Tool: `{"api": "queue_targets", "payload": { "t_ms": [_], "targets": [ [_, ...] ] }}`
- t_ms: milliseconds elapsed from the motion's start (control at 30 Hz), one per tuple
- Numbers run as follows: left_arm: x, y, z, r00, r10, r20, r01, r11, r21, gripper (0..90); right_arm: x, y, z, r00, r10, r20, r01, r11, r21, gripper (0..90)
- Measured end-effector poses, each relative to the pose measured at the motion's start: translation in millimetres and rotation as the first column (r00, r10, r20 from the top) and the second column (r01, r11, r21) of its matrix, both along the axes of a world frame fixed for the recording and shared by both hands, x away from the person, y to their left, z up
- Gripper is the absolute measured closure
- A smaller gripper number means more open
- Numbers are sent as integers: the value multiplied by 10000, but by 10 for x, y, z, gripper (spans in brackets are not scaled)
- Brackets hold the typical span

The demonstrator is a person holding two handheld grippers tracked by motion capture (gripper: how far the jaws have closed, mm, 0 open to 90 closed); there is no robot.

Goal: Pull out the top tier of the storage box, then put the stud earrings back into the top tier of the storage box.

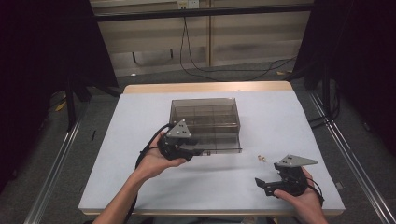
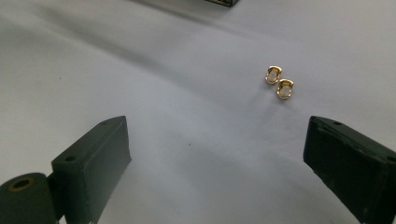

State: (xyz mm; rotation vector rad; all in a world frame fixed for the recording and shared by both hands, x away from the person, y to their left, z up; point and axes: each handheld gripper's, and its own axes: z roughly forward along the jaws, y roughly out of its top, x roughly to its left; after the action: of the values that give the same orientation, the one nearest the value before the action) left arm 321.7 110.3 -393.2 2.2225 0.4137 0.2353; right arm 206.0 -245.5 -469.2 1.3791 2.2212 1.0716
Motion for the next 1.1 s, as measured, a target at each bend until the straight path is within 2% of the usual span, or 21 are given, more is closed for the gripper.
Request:
{"api": "queue_targets", "payload": {
  "t_ms": [67, 133, 200, 233, 300, 400, 467, 567, 600, 700, 800, 900, 1100],
  "targets": [
    [12, 70, 14, 9999, 95, 108, -96, 9999, 58, 451, 2, 0, 2, 10000, -32, 17, 32, 10000, 22, 68],
    [6, 114, 5, 9988, 483, 50, -483, 9988, -44, 374, 3, -4, 4, 10000, -78, 26, 78, 10000, 24, 69],
    [0, 172, 4, 9984, 564, 104, -563, 9984, -37, 302, 6, -10, 5, 9999, -23, 126, 22, 10000, 25, 69],
    [-15, 205, 9, 9971, 738, 179, -740, 9972, 101, 274, 4, -9, 6, 9999, -30, 130, 30, 10000, 23, 69],
    [-49, 266, -8, 9933, 1075, 427, -1078, 9942, 50, 221, -4, -12, 11, 9999, -60, 122, 59, 10000, 44, 69],
    [-84, 363, -37, 9916, 1245, 342, -1248, 9922, 39, 165, -8, -22, 16, 9998, -79, 197, 79, 10000, 20, 70],
    [-113, 450, -61, 9883, 1470, 409, -1476, 9890, 123, 141, -9, -28, 21, 9997, -78, 221, 77, 10000, 23, 71],
    [-137, 593, -91, 9838, 1775, 232, -1773, 9841, -109, 105, -9, -32, 27, 9996, -136, 229, 133, 9999, 109, 71],
    [-148, 643, -100, 9810, 1938, 118, -1933, 9806, -319, 111, -9, -34, 29, 9996, -174, 226, 172, 9998, 104, 71],
    [-167, 777, -112, 9708, 2397, -23, -2395, 9698, -463, 89, -1, -44, 34, 9995, -180, 249, 178, 9998, 98, 76],
    [-203, 882, -135, 9659, 2587, -126, -2591, 9646, -489, 81, 3, -59, 43, 9994, -210, 262, 205, 9996, 177, 118],
    [-250, 978, -168, 9653, 2609, -144, -2613, 9641, -473, 71, 9, -82, 66, 9993, -227, 285, 216, 9990, 383, 113],
    [-317, 1162, -258, 9579, 2866, -159, -2870, 9570, -434, 59, 61, -87, 85, 9994, -163, 310, 147, 9986, 509, 152]
  ]
}}
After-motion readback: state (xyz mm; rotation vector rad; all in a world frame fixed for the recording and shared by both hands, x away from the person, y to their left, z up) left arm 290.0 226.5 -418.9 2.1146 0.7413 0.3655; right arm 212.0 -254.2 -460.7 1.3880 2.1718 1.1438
